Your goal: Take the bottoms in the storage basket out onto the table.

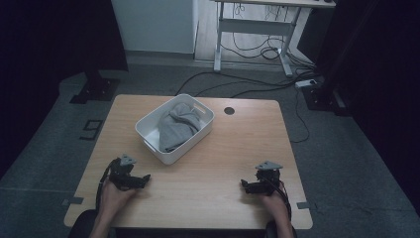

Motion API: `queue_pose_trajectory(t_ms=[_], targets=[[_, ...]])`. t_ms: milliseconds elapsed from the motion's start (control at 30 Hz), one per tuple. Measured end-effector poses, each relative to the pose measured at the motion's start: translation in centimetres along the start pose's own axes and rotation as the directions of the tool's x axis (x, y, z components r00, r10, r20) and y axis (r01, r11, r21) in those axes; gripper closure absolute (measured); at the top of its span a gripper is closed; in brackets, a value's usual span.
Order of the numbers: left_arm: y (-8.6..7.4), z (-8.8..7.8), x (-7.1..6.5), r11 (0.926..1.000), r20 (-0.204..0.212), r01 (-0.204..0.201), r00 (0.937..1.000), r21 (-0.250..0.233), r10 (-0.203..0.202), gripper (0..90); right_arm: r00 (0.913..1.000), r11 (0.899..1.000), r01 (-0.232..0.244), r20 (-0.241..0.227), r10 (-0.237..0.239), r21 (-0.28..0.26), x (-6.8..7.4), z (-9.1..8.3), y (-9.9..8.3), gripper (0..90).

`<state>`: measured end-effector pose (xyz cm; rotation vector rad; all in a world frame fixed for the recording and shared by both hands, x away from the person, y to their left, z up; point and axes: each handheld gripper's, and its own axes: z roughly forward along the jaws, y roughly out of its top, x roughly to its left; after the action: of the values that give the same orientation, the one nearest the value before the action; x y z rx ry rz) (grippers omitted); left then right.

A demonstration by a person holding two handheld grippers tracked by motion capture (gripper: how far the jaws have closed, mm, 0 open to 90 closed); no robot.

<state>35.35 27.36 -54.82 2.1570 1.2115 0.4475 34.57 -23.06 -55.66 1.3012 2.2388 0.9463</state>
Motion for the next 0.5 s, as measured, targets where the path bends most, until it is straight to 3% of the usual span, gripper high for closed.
queue_pose_trajectory(t_ms=[167, 500], targets=[[0.12, 0.1, -0.16, 0.9998, 0.021, -0.021, 0.9996, 0.001, 0.021, 0.0, 1.0, 1.0, 0.0, 0.002, 0.0, -0.001, 0.02, 0.05, 0.04, 0.0], [0.1, 0.06, -0.2, 0.9998, 0.023, -0.02, 0.9995, 0.001, 0.02, 0.0, 1.0, 1.0, -0.002, 0.001, 0.002, -0.002, 0.06, 0.14, 0.11, 0.0]])
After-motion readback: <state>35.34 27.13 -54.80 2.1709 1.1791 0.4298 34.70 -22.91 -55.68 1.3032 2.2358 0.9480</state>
